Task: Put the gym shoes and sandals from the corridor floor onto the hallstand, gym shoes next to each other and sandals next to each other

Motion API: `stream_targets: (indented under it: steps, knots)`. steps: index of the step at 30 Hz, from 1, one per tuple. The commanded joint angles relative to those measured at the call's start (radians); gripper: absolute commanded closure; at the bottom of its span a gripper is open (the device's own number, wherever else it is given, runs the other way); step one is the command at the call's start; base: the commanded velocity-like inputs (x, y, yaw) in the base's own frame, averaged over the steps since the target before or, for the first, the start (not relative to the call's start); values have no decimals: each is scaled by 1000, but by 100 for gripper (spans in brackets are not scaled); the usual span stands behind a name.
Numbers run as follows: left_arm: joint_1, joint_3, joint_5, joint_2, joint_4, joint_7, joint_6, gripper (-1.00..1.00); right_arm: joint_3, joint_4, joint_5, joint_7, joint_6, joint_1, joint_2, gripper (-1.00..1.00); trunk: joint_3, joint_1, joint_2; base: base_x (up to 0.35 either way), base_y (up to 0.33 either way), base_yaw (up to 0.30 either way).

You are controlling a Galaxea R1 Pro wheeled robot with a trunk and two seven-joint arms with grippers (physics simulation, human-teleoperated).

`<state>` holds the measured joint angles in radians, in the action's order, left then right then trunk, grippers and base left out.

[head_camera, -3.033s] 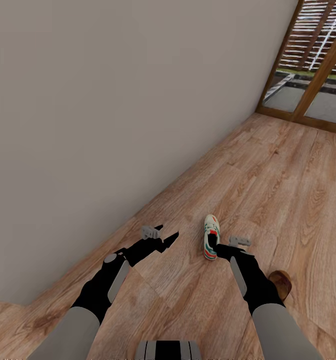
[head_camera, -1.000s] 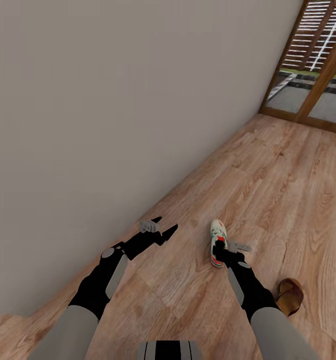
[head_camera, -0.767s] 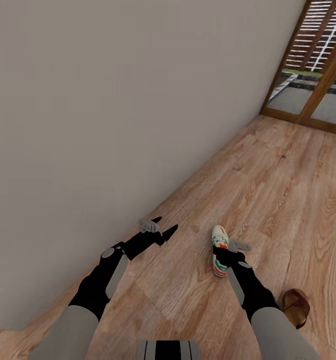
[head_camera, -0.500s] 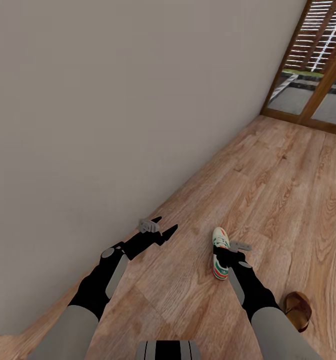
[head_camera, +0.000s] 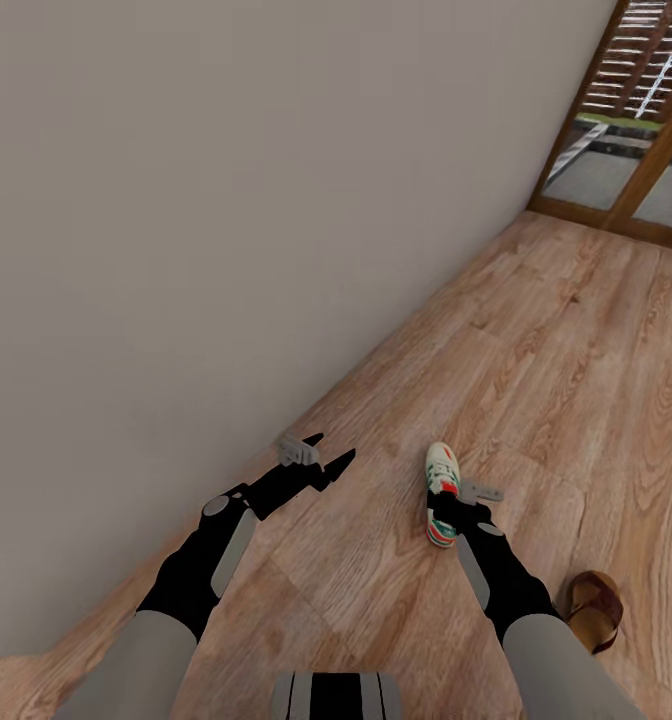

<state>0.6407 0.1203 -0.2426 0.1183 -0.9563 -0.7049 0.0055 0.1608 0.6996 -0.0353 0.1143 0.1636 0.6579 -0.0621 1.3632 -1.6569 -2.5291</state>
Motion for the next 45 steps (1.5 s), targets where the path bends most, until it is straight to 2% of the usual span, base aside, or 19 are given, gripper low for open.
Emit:
stream_targets:
  steps: [1,11,22,32,45]
  knots:
    - [1,1,-6,0,1,-2,0,-100,2,2,-4,2,5,0,-1,-100,6,0,-1,0,0,0]
    - [1,2,-6,1,1,-1,-1,-100,1,3,-3,2,-1,0,0,-100,61,-5,-3,0,0,0]
    - [1,2,-7,1,1,-2,-1,-100,-1,0,-2,1,-97,0,1,-100,65,-5,-3,0,0,0]
    - [1,2,-7,1,1,-2,-1,-100,-1,0,-1,1,-108,0,1,-100,66,-5,-3,0,0,0]
    - [1,2,-7,1,0,-2,-1,-100,-1,-2,-1,1,-109,0,1,-100,134,-11,-6,0,0,0]
